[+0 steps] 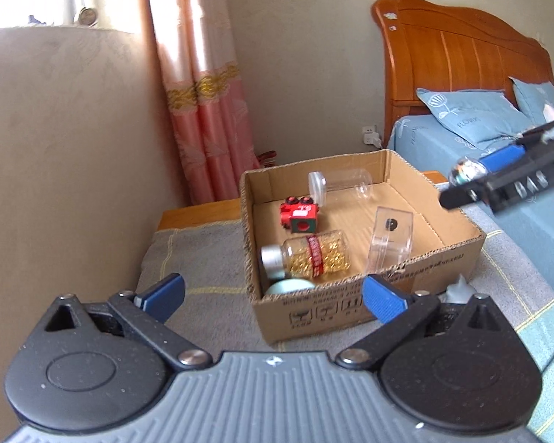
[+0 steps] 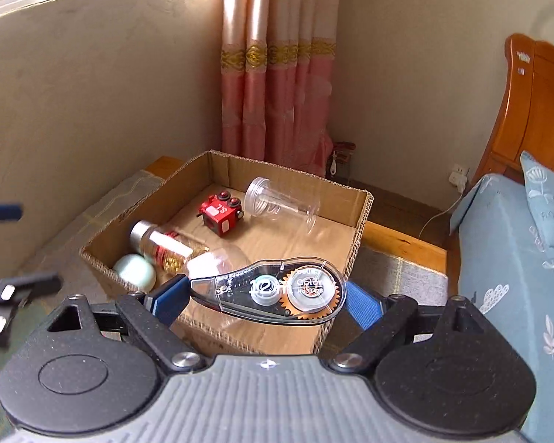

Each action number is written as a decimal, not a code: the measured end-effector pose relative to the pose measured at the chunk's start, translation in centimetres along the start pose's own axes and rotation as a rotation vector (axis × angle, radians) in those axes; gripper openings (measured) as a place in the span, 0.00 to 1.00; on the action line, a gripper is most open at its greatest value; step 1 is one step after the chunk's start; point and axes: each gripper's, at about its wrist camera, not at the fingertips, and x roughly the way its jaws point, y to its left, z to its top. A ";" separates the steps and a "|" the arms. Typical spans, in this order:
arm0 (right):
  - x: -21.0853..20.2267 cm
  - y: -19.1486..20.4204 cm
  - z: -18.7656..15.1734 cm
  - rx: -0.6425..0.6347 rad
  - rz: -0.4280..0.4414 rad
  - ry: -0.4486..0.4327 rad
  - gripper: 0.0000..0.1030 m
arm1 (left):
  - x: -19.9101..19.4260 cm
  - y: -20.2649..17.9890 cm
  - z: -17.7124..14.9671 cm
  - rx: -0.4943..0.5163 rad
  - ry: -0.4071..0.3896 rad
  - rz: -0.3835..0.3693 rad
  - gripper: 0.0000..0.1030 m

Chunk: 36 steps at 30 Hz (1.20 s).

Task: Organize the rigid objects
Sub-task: 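Carry the bottle and tape dispenser into the cardboard box and open both grippers, then move the left tool to the white plastic jug while the right grasps the grey cat figurine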

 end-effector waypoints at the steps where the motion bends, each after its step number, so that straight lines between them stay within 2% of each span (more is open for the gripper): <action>1: 0.5 -0.1 0.6 0.016 0.000 0.005 0.90 | -0.2 0.3 -0.4 -0.017 0.006 0.008 0.99; 9: 6.1 -0.6 4.4 0.089 -0.041 0.097 0.90 | -0.5 2.4 -2.7 -0.113 0.054 0.070 0.99; 15: 9.7 -0.7 5.0 0.113 -0.071 0.154 0.91 | -0.9 3.5 -3.5 -0.150 0.057 0.080 0.99; 16: 9.9 -0.5 5.0 0.113 -0.084 0.154 0.95 | -0.9 3.6 -3.5 -0.151 0.057 0.081 0.99; 18: 10.0 -0.3 4.9 0.114 -0.082 0.147 0.98 | -1.0 3.7 -3.6 -0.155 0.057 0.082 0.99; 25: 9.3 1.4 4.7 0.054 -0.058 0.148 0.99 | -0.8 3.5 -3.7 -0.152 0.067 0.062 0.99; 32: 8.3 2.3 2.7 -0.011 -0.094 0.149 0.99 | -1.1 3.2 -4.1 -0.156 0.080 0.060 0.99; 36: 5.9 0.8 0.7 0.044 -0.077 0.112 1.00 | -1.3 2.7 -4.3 -0.147 0.083 0.042 0.99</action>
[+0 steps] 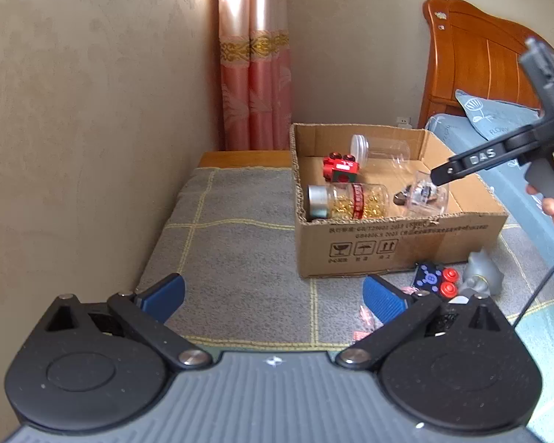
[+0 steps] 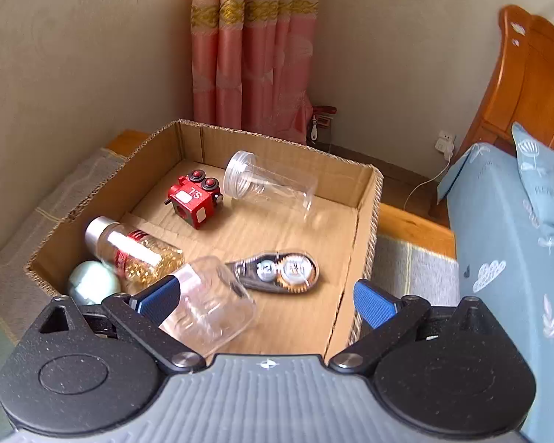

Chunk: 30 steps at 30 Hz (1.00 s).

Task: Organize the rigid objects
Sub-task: 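Move the left tool to the white plastic jug while the right grasps the grey cat figurine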

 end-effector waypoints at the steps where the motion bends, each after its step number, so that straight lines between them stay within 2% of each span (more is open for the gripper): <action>1: -0.4 -0.4 -0.5 0.014 0.005 -0.004 1.00 | 0.1 -0.3 -0.1 0.006 0.005 -0.003 0.99; 7: -2.6 -1.4 -4.4 0.025 0.009 -0.003 1.00 | 0.6 -3.2 -0.5 0.072 0.035 -0.071 0.99; 13: -2.5 -0.7 -7.6 -0.018 0.103 0.047 1.00 | 1.0 -5.6 -1.1 0.124 0.064 -0.115 0.99; 16: -2.1 0.0 -9.2 -0.032 0.147 0.057 1.00 | 1.0 -6.2 -1.3 0.139 0.072 -0.114 0.99; 23: -2.3 -0.9 -12.5 0.013 0.222 0.030 1.00 | 1.3 -6.8 -1.5 0.158 0.079 -0.126 0.99; 30: -2.1 -0.9 -14.8 -0.086 0.131 0.052 1.00 | 2.1 -8.8 -1.5 0.190 0.090 -0.184 0.99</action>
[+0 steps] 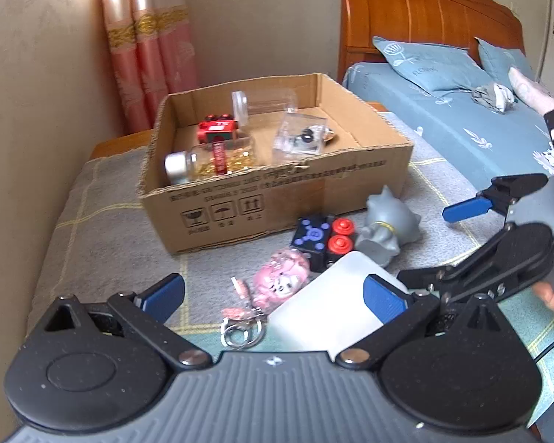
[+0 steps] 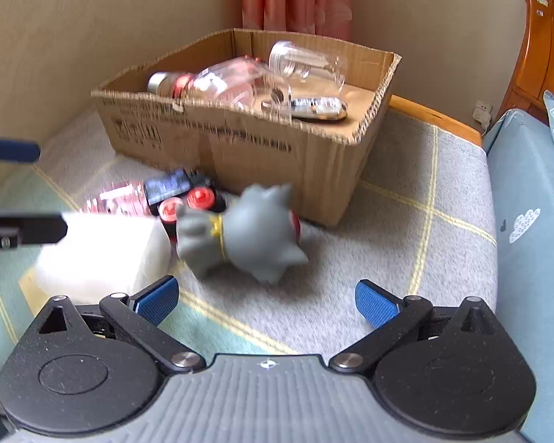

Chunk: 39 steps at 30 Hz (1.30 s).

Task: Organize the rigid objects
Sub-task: 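Move the left tool to the white plastic jug while the right grasps the grey cat figurine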

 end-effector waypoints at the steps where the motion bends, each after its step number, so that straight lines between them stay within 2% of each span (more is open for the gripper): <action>1: 0.1 0.1 -0.4 -0.009 -0.007 0.005 1.00 | 0.3 -0.3 0.1 0.007 0.002 -0.003 0.99; 4: 0.5 0.6 -1.6 -0.022 -0.022 -0.003 1.00 | 1.1 -1.2 0.6 0.025 0.013 -0.007 0.99; 8: 0.6 2.1 -1.8 -0.025 0.007 -0.032 1.00 | 1.7 -1.8 0.8 0.030 0.020 0.000 0.99; 14: 0.4 5.4 -1.9 -0.120 0.064 -0.039 1.00 | 1.6 -1.4 0.4 0.028 0.027 0.013 0.99; 21: -0.4 3.7 -2.7 -0.073 0.033 -0.042 1.00 | 0.3 -0.7 -1.3 0.075 0.000 -0.039 0.99; 28: -0.7 3.2 -3.8 -0.043 0.009 -0.066 1.00 | 0.8 -0.4 -3.7 0.048 0.048 -0.102 0.99; 32: -0.6 3.3 -3.7 -0.038 0.000 -0.065 1.00 | 2.1 -0.7 -4.6 0.026 0.083 -0.086 0.99; 36: -0.6 3.3 -3.7 -0.039 0.000 -0.065 1.00 | 2.4 -0.1 -4.7 0.005 0.080 -0.061 0.99; 39: -0.6 3.2 -3.7 -0.044 0.003 -0.061 1.00 | 2.2 0.9 -4.8 -0.014 0.078 -0.010 0.99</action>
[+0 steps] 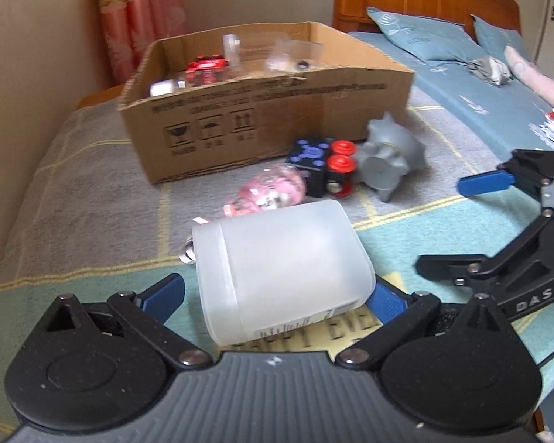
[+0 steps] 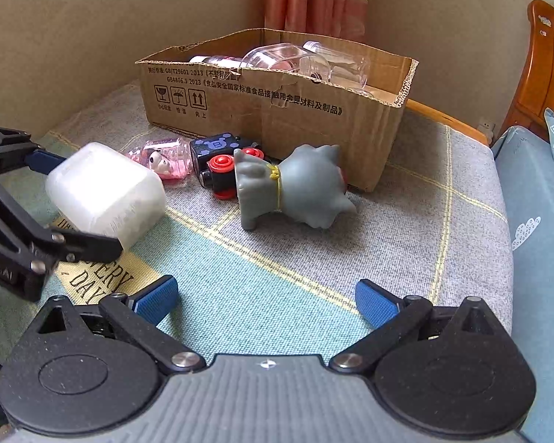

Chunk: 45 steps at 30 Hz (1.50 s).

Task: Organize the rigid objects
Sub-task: 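Move the left tool to the white plastic jug while the right grasps the grey cat figurine, then close the left gripper on the white plastic jug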

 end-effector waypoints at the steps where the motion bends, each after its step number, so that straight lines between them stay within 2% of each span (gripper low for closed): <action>1: 0.0 -0.1 0.0 -0.001 0.001 0.002 1.00 | -0.1 0.4 -0.1 -0.006 -0.001 0.017 0.99; 3: 0.0 -0.2 0.1 -0.006 0.004 0.004 1.00 | -0.2 1.4 -0.2 -0.025 -0.001 0.030 0.99; 6: 0.4 -0.3 0.5 -0.015 0.013 0.003 1.00 | -0.1 2.1 -0.5 -0.049 0.003 0.010 0.99; 9: 1.2 -0.7 1.2 -0.022 0.024 -0.006 1.00 | 0.6 2.0 -0.7 -0.061 0.019 0.008 0.99; 14: 2.7 -1.3 2.8 -0.043 0.045 -0.013 1.00 | 0.6 1.9 -1.0 -0.058 -0.003 0.017 0.99; 19: 3.8 -1.2 4.4 -0.069 0.023 -0.006 1.00 | 0.6 1.9 -1.0 -0.063 -0.008 0.021 0.99; 24: 3.8 -0.9 5.3 -0.080 0.017 -0.039 1.00 | 0.6 1.9 -1.0 -0.065 -0.008 0.023 0.99; 26: 3.6 -1.0 5.5 -0.076 0.023 -0.047 0.94 | 0.6 1.9 -1.0 -0.064 -0.008 0.023 0.99; 30: 2.9 -1.1 5.4 -0.048 -0.005 -0.048 0.75 | 0.6 1.9 -1.0 -0.063 -0.007 0.023 0.99; 33: 2.0 -1.5 4.9 0.009 -0.010 -0.047 0.74 | 0.6 1.9 -0.9 -0.065 0.002 0.025 0.99; 36: 1.1 -1.3 4.2 0.047 -0.065 -0.020 0.74 | 0.5 1.8 -0.7 -0.061 0.017 0.031 0.99; 42: -1.1 0.2 2.5 0.078 -0.152 0.025 0.74 | -0.5 1.4 -0.1 -0.060 -0.027 0.040 0.99; 45: -1.7 0.9 2.1 0.082 -0.132 0.045 0.74 | -0.5 1.4 0.3 -0.066 -0.034 0.040 0.99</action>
